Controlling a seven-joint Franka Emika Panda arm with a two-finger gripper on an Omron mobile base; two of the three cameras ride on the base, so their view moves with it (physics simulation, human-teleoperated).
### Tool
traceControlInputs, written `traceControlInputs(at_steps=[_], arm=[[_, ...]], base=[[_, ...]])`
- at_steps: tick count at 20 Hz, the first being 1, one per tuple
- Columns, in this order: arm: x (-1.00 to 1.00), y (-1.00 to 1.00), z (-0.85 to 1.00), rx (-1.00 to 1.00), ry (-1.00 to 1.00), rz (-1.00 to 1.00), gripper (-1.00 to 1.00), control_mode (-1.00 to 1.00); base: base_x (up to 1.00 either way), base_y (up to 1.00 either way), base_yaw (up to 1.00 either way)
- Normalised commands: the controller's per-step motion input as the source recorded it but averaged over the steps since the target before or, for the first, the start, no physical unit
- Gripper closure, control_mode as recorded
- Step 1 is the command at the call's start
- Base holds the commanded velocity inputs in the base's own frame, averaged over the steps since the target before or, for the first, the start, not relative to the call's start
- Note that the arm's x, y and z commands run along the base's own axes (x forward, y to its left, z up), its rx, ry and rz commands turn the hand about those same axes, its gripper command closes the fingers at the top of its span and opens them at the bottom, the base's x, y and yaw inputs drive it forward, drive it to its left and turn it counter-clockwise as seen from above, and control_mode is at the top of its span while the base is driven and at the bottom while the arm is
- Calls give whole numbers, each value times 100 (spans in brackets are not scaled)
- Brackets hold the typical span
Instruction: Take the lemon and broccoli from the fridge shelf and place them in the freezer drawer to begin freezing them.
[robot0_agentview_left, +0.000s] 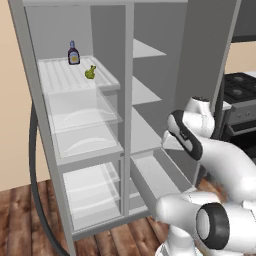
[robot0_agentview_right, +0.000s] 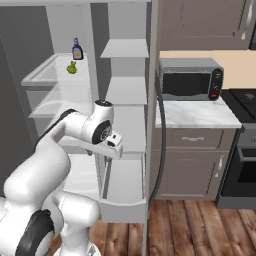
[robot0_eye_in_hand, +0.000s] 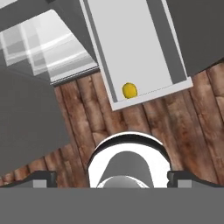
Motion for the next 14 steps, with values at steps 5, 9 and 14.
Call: traceControlInputs(at_steps=[5,9,14], arm=[[-78,27,-1,-1,0,-1,-100,-100],[-10,0,-11,0,5,-2,-100,-100],[0,0,-9,0,6,0,-100,-100]], base=[[0,0,0],[0,0,0],[0,0,0]])
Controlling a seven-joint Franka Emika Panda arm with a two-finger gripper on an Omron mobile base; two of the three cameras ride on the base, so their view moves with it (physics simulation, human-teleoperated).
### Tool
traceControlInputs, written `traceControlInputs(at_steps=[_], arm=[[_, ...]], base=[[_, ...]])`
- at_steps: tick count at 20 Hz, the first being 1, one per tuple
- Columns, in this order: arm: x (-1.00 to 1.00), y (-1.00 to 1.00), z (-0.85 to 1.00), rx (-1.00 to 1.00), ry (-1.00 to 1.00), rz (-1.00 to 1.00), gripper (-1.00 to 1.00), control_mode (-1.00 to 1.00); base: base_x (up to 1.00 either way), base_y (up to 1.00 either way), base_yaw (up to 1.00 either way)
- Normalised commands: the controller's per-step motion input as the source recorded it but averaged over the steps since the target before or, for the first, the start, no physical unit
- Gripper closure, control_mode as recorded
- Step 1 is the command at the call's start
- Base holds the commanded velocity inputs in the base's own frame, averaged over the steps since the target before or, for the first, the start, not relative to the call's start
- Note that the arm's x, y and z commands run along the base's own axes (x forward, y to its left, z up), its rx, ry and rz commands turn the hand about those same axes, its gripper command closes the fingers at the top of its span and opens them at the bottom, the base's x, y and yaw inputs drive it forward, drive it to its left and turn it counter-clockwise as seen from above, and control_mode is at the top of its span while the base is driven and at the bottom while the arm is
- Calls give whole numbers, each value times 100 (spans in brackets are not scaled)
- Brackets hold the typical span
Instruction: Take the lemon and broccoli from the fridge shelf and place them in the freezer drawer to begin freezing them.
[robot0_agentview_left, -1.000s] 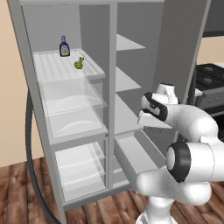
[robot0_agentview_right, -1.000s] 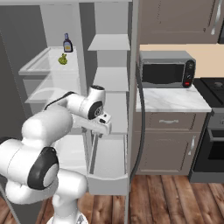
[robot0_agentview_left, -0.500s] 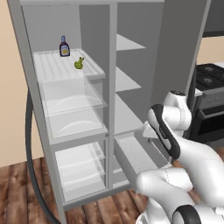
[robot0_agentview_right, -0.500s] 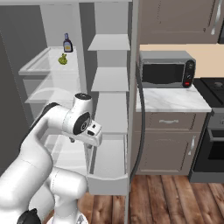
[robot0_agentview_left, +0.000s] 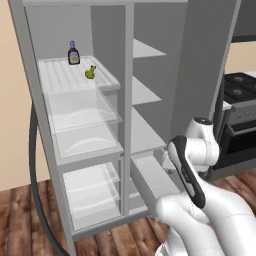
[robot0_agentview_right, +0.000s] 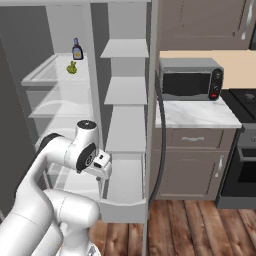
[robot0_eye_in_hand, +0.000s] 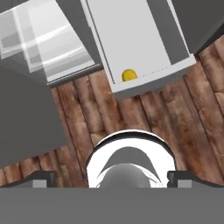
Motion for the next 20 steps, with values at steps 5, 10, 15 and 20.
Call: traceControlInputs(at_steps=[5,10,15,20], arm=[[-3,9,-7,1,4,1,-100,100],[0,0,0,0,0,0,-100,100],[0,0,0,0,0,0,-100,100],[0,0,0,0,0,0,-100,100]], base=[[-1,17,5],[0,56,18],[18,25,20],[41,7,20]])
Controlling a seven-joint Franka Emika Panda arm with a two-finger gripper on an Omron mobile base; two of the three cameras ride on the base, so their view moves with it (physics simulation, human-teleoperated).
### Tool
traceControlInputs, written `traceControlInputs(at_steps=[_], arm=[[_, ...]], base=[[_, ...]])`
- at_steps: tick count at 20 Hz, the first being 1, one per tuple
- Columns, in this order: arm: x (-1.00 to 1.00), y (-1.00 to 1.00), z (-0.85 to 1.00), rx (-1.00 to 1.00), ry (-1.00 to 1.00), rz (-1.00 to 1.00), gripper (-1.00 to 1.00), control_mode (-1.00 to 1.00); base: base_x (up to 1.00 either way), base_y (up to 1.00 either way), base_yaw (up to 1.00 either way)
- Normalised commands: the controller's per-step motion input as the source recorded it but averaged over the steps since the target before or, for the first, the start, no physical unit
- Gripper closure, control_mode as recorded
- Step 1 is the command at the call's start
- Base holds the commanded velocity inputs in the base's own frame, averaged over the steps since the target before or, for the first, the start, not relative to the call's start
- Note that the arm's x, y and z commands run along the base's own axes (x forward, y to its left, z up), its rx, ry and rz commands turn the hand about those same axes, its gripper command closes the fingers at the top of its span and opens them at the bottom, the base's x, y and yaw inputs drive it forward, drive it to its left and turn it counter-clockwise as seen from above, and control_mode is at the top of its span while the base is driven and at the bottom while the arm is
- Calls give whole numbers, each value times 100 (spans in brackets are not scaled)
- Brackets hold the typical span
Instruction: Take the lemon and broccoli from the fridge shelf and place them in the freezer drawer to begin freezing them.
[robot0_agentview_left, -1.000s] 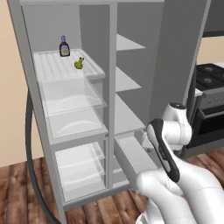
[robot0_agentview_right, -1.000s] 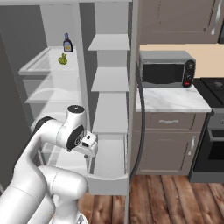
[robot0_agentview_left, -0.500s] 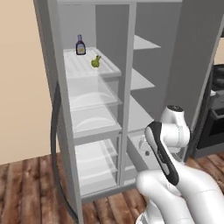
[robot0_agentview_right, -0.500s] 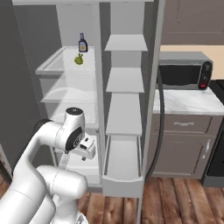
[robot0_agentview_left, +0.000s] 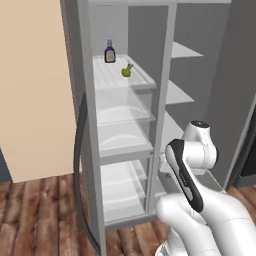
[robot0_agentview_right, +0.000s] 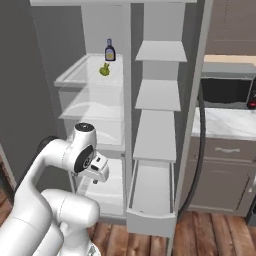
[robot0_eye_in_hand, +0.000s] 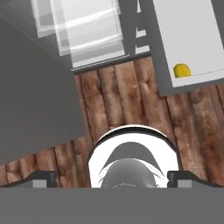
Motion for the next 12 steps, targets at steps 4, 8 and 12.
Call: traceControlInputs(at_steps=[4,8,12], arm=[[0,0,0,0,0,0,-100,100],[0,0,0,0,0,0,-100,100],[0,0,0,0,0,0,-100,100]], base=[[46,24,19],[44,28,17],[48,29,14]])
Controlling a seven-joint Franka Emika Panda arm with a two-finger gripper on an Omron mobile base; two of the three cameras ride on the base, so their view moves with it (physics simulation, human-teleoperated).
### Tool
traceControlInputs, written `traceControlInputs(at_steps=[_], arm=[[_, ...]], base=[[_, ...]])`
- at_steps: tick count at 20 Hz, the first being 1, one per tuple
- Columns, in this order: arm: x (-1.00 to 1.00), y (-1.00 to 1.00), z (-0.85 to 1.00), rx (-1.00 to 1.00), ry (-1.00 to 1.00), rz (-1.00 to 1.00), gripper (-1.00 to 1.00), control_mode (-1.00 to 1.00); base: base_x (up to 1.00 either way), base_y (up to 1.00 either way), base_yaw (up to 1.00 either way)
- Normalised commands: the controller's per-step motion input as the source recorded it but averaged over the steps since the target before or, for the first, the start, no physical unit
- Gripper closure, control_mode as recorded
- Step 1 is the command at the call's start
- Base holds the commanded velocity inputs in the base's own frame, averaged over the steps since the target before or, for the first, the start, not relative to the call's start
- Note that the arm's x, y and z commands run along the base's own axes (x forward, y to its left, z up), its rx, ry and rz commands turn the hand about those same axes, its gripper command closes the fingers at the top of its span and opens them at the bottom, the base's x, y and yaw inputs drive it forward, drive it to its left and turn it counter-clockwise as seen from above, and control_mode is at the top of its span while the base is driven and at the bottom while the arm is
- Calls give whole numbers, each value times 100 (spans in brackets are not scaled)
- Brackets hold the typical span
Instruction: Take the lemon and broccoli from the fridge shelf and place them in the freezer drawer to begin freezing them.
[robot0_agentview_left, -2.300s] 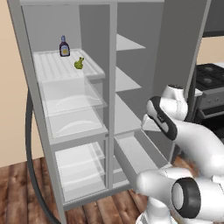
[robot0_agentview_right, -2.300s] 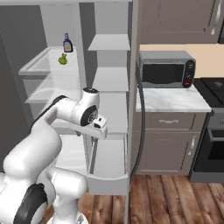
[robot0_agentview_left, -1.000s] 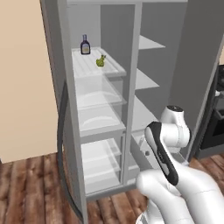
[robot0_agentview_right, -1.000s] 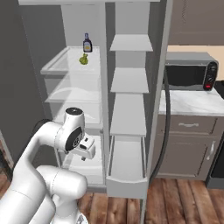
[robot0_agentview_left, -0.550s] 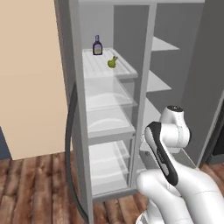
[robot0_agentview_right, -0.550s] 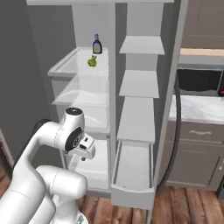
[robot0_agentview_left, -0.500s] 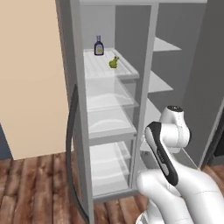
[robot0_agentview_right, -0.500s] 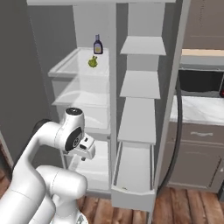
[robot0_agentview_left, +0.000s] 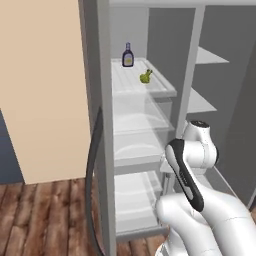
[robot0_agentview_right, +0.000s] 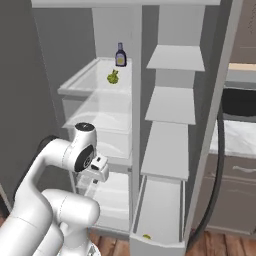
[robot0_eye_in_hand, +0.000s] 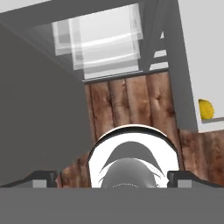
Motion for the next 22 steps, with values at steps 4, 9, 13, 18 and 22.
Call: traceControlInputs(at_steps=[4,9,13,18,22], arm=[[0,0,0,0,0,0,-100,100],[0,0,0,0,0,0,-100,100],[0,0,0,0,0,0,-100,100],[0,0,0,0,0,0,-100,100],[0,0,0,0,0,0,-100,100]], base=[[48,18,12],[52,8,10],[35,10,9],[14,7,6],[32,0,1]])
